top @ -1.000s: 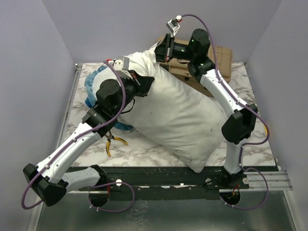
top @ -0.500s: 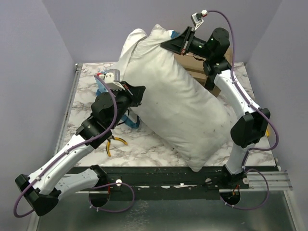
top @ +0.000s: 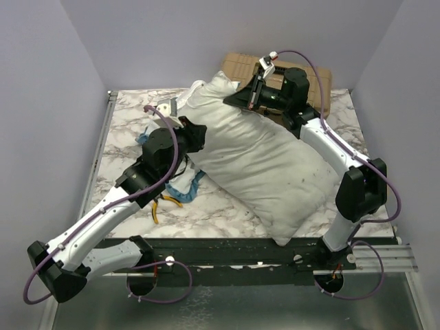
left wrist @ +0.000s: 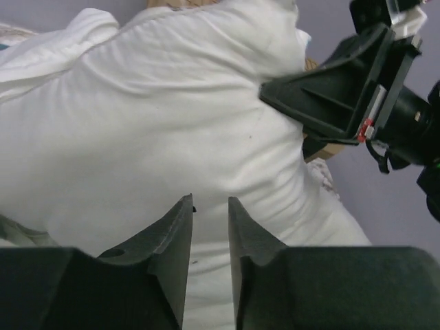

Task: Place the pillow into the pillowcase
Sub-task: Stuff the pillow into the pillowcase.

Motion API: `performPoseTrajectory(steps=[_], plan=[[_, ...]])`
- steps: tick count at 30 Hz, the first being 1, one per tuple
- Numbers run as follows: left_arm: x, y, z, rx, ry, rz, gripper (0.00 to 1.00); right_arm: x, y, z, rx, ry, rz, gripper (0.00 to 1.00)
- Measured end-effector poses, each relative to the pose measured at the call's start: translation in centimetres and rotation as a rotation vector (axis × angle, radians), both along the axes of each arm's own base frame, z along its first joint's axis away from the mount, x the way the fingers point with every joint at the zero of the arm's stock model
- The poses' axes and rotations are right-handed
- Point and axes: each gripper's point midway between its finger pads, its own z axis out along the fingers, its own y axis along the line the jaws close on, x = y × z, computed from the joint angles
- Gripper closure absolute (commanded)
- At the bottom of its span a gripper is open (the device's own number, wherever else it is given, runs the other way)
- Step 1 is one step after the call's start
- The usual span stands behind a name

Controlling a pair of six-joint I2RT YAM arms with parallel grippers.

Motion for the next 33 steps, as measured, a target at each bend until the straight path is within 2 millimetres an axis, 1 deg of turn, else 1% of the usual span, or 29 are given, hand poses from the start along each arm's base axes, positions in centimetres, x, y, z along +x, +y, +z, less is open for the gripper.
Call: performPoseTrajectory(steps=[1,2,5,7,8,12,15,16,17,19,20,21,23,25,27,28,29,31,33], plan=[[-0.2,0.6,0.3,-0.002,-0.005,0.017,0.40,-0.1,-0.3,-0.6,-0.018,0.003,-0.015,1.00],[-0.3,1.6,0.5,0.008,-0.003,0.056,0.31,-0.2,-0.4,-0.7,-0.028,-0.001,-0.026,1.00],[-0.4,3.9,0.6,0.023,0.017,0.160,0.22,-0.4,-1.0,-0.2,-0.038,-0.029,-0.052,1.00],[-0.3,5.3,0.0,0.053,0.041,0.228,0.18,-0.7,-1.3,-0.2,-0.041,-0.031,-0.065,1.00],[-0.3,6.0,-0.7,0.078,0.060,0.261,0.16,-0.9,-1.4,-0.4,-0.043,-0.026,-0.068,1.00],[0.4,8.1,-3.3,0.168,0.127,0.349,0.14,-1.1,-1.6,-2.3,-0.057,0.024,-0.076,1.00],[2.6,10.6,-5.1,0.223,0.183,0.425,0.14,-1.0,-1.5,-3.5,-0.064,0.058,-0.075,1.00],[3.8,11.7,-5.8,0.245,0.212,0.448,0.14,-0.9,-1.5,-3.6,-0.064,0.065,-0.075,1.00],[4.7,12.5,-6.1,0.257,0.229,0.464,0.14,-0.9,-1.5,-3.8,-0.064,0.072,-0.075,1.00],[6.4,13.5,-6.5,0.285,0.256,0.461,0.14,-0.8,-1.4,-4.1,-0.062,0.086,-0.075,1.00],[7.4,13.7,-6.4,0.299,0.264,0.448,0.14,-0.8,-1.4,-4.3,-0.062,0.093,-0.075,1.00],[8.9,13.7,-6.2,0.309,0.268,0.422,0.14,-0.8,-1.4,-4.4,-0.062,0.099,-0.075,1.00],[11.3,13.4,-5.6,0.317,0.260,0.372,0.13,-0.7,-1.3,-4.7,-0.060,0.108,-0.075,1.00],[13.7,12.6,-5.7,0.332,0.262,0.300,0.13,-0.7,-1.3,-4.9,-0.060,0.119,-0.075,1.00],[16.1,11.8,-6.2,0.356,0.272,0.229,0.13,-0.6,-1.3,-5.1,-0.061,0.123,-0.075,1.00],[16.8,11.4,-6.3,0.359,0.271,0.206,0.12,-0.6,-1.3,-5.1,-0.061,0.123,-0.075,1.00],[18.1,10.8,-7.0,0.375,0.281,0.168,0.12,-0.6,-1.3,-5.1,-0.061,0.123,-0.075,1.00],[20.0,9.5,-8.3,0.400,0.296,0.097,0.11,-0.6,-1.3,-5.1,-0.061,0.123,-0.075,1.00],[21.1,8.6,-9.9,0.421,0.320,0.043,0.12,-0.6,-1.3,-5.2,-0.062,0.126,-0.075,1.00]])
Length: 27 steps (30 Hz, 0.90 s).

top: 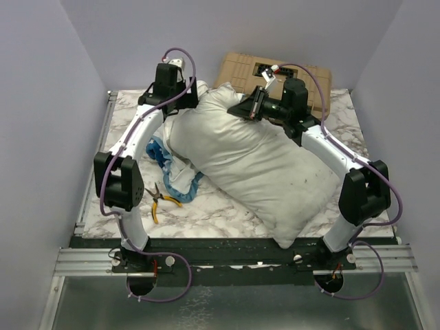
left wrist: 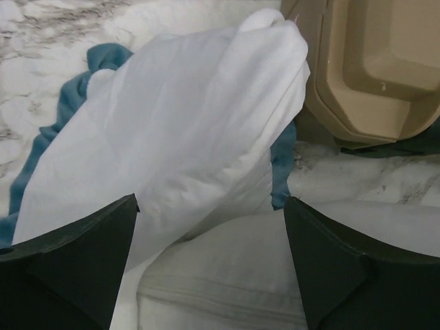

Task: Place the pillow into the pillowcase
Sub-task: Stuff the pillow into the pillowcase.

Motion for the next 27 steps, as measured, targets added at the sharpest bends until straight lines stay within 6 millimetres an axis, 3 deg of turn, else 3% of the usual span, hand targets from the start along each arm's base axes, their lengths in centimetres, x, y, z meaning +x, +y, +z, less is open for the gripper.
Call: performPoseTrajectory(steps=[2,3,4,7,8,13,16,19,25,27], plan=[[0.8,-0.8,-2.2,0.012,0.047,-0.047,0.20,0.2,0.1,-0.1,-0.003,0.007,0.000,1.00],[0.8,-1.0,-2.4,0.012,0.051,-0.063,0.28,0.3,0.1,-0.2,-0.005,0.010,0.000,1.00],[1.2,-1.3,-4.1,0.018,0.086,-0.079,0.42,0.4,0.1,-0.3,-0.007,0.015,0.000,1.00],[2.2,-1.6,-6.0,0.033,0.119,-0.092,0.95,0.6,0.2,-0.4,-0.014,0.025,0.001,1.00],[2.5,-1.6,-6.5,0.036,0.128,-0.091,1.00,0.6,0.2,-0.4,-0.017,0.026,0.002,1.00],[2.9,-1.5,-6.8,0.040,0.147,-0.077,1.00,0.6,0.1,-0.2,-0.041,0.016,0.005,1.00],[2.9,-1.4,-4.3,0.009,0.106,-0.046,1.00,0.5,-0.1,-0.5,-0.066,0.015,-0.007,1.00],[1.9,-1.3,-0.3,-0.039,0.049,-0.021,1.00,0.6,-0.7,-0.3,-0.096,0.010,-0.042,1.00],[-4.5,-0.6,11.0,-0.186,-0.142,0.015,1.00,0.9,-2.0,2.9,-0.096,-0.049,-0.107,1.00],[-6.8,-0.3,13.3,-0.229,-0.183,0.021,1.00,1.1,-2.3,4.0,-0.081,-0.062,-0.119,1.00]])
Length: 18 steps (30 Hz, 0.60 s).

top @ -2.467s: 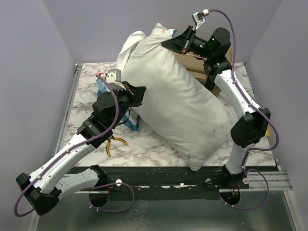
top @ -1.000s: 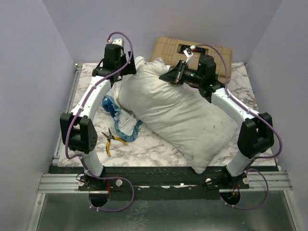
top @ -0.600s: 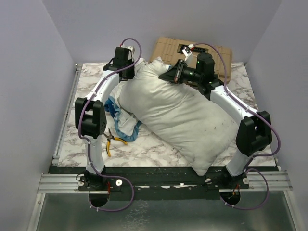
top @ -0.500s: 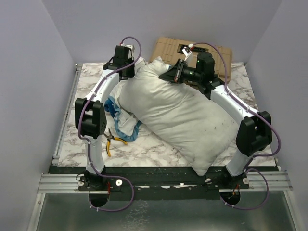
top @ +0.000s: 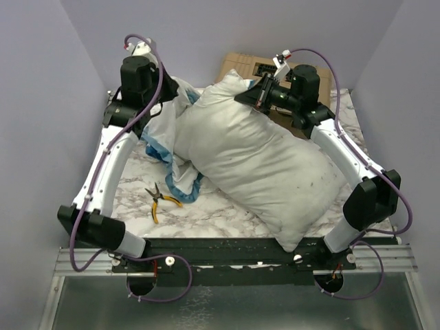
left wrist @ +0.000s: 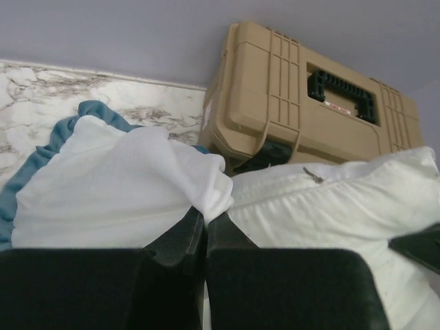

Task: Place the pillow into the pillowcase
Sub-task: Stuff the pillow into the pillowcase.

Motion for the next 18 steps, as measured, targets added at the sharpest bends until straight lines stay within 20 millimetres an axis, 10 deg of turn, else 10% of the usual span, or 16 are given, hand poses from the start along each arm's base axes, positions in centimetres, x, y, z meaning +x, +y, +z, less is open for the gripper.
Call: performPoseTrajectory(steps=[18], plan=[[-8.9,-1.2,-2.3,-0.181,0.059,0.000,1.00,1.6,-0.7,5.7,0.142,-0.030,-0.099,1.00]])
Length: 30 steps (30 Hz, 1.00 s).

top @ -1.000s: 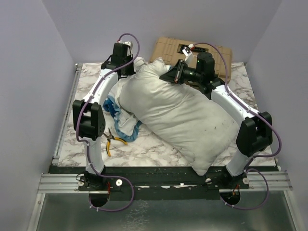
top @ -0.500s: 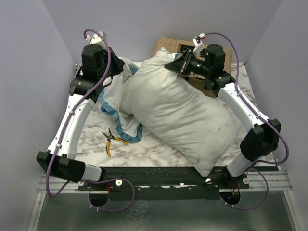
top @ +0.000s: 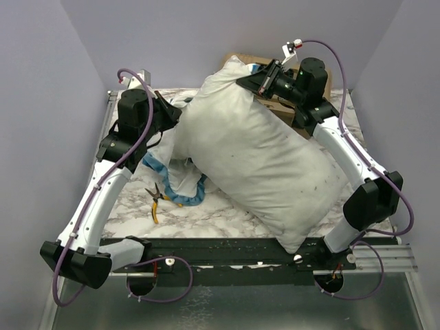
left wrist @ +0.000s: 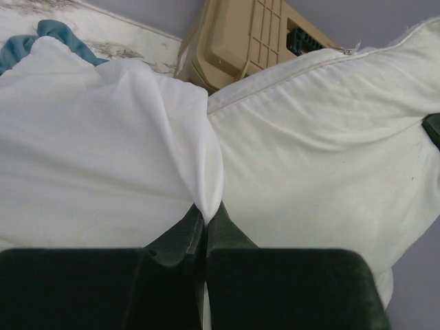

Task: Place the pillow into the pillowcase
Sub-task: Stuff the pillow into the pillowcase.

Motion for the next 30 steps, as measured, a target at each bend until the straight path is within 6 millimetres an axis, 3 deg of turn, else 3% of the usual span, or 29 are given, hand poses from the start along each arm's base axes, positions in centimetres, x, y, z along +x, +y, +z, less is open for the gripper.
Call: performPoseTrajectory(steps=[5,11,14,18,21,25,30], plan=[[-0.7,-0.1,0.7,-0.027,-0.014,0.005,1.00,-0.2,0.4,1.5,0.110,0.002,0.022,1.00],[-1.3,-1.8,0.0,-0.040,0.003,-0.018,1.00,-0.7,1.8,0.5,0.177,0.050,0.058,1.00],[-1.8,-2.8,-0.5,-0.050,0.015,-0.029,1.00,-1.3,3.8,-0.3,0.156,0.037,0.090,1.00],[-3.1,-3.3,-2.9,-0.058,0.062,-0.018,1.00,-2.7,8.2,-2.5,0.111,0.010,0.163,1.00],[-4.2,-2.5,-4.3,-0.064,0.086,0.023,1.00,-3.6,11.0,-5.1,0.075,0.022,0.225,1.00],[-5.0,-0.1,-3.5,-0.085,0.043,0.130,1.00,-5.5,13.9,-8.7,-0.018,0.031,0.340,1.00],[-6.3,2.7,-1.6,-0.100,-0.040,0.229,1.00,-9.4,14.7,-11.1,-0.145,0.000,0.485,1.00]])
